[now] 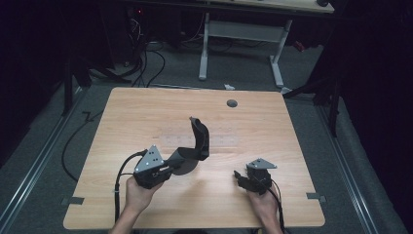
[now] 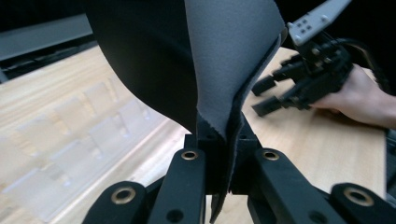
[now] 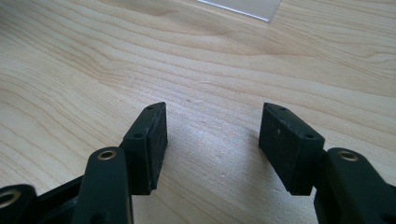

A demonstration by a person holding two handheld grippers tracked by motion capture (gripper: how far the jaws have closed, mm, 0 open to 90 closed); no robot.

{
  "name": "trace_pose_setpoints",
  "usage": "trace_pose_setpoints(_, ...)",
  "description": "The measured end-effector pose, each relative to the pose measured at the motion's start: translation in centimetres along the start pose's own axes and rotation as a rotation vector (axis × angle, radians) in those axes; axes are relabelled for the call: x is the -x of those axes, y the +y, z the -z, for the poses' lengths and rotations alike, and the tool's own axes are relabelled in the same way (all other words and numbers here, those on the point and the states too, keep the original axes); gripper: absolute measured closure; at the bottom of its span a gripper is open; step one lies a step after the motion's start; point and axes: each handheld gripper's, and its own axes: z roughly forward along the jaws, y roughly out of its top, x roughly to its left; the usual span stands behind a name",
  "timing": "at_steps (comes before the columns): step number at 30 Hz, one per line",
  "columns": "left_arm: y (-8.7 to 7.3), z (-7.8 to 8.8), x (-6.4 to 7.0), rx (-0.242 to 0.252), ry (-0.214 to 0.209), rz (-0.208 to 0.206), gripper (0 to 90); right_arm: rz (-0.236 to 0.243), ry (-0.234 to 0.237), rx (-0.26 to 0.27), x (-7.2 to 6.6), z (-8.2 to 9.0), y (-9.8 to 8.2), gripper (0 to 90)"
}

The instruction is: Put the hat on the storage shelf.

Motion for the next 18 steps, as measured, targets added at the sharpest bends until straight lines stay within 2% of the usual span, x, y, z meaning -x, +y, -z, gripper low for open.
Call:
trace_pose_setpoints(7, 1.3, 0.1, -0.6, 0.049, 0.030, 0.023, 86.5, -0.001, 0.002, -0.002, -0.1, 0.0, 0.0, 40.4)
trace_pose_setpoints(18, 2.4, 0.3, -1.4, 0.082, 0.070, -0.001, 86.5, 0.001, 0.005, -0.003, -0.1, 0.0, 0.0, 39.4)
